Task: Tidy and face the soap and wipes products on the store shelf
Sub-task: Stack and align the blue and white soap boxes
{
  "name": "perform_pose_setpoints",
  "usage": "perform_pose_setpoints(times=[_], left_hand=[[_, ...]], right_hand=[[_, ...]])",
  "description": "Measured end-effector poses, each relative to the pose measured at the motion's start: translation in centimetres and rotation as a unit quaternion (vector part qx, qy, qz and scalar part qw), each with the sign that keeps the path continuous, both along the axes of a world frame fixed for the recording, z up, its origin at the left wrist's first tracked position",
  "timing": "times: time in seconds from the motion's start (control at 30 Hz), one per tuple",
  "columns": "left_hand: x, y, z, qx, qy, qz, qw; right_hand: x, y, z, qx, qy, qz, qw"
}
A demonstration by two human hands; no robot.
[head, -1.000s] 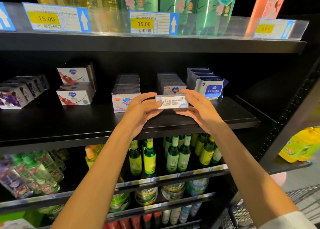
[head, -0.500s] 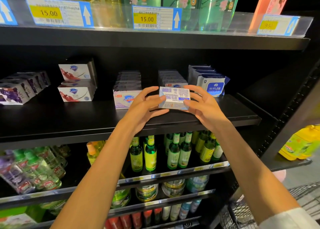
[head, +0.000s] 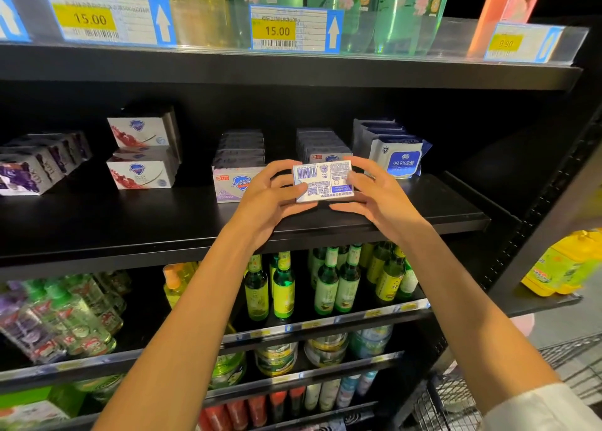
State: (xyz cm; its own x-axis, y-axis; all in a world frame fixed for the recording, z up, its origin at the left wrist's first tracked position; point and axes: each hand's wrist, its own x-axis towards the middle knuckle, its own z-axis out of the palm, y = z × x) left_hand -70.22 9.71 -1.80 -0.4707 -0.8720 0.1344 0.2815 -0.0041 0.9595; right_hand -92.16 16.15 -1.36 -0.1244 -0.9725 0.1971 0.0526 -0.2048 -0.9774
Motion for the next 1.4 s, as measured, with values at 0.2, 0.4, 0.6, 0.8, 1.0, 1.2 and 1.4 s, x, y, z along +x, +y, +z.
perform_pose_setpoints(times=[0.2, 0.4, 0.6, 0.8, 1.0, 1.2, 1.4], left_hand=[[0.0, 0.05, -0.01, -0.039, -0.008, -0.012, 0.999], [0.1, 0.3, 0.13, -0.045, -0.016, -0.015, 0.999], [-0.01, 0.55, 0.44, 0.004, 0.017, -0.009, 1.0], [-0.19, 0.31, 0.33, 0.032, 0.017, -0.007, 0.999], [0.06, 0.08, -0.01, 0.023, 0.031, 0.008, 0.999], [0.19, 0.21, -0.05, -0.013, 0.015, 0.011, 1.0], [0.3, 0.29, 0.08, -0.019, 0.004, 0.001, 1.0]], right_hand=[[0.39, 0.13, 0.43, 0.012, 0.009, -0.009, 1.0], [0.25, 0.08, 0.3, 0.019, 0.027, -0.017, 0.999], [-0.15, 0.14, -0.01, 0.004, 0.002, -0.012, 1.0], [-0.45, 0.18, -0.37, -0.008, 0.008, -0.005, 1.0], [-0.28, 0.3, -0.21, -0.007, -0.006, 0.004, 1.0], [0.32, 0.33, 0.27, 0.015, -0.01, 0.003, 1.0], [0.06, 0.22, 0.16, 0.025, -0.021, -0.001, 0.999]])
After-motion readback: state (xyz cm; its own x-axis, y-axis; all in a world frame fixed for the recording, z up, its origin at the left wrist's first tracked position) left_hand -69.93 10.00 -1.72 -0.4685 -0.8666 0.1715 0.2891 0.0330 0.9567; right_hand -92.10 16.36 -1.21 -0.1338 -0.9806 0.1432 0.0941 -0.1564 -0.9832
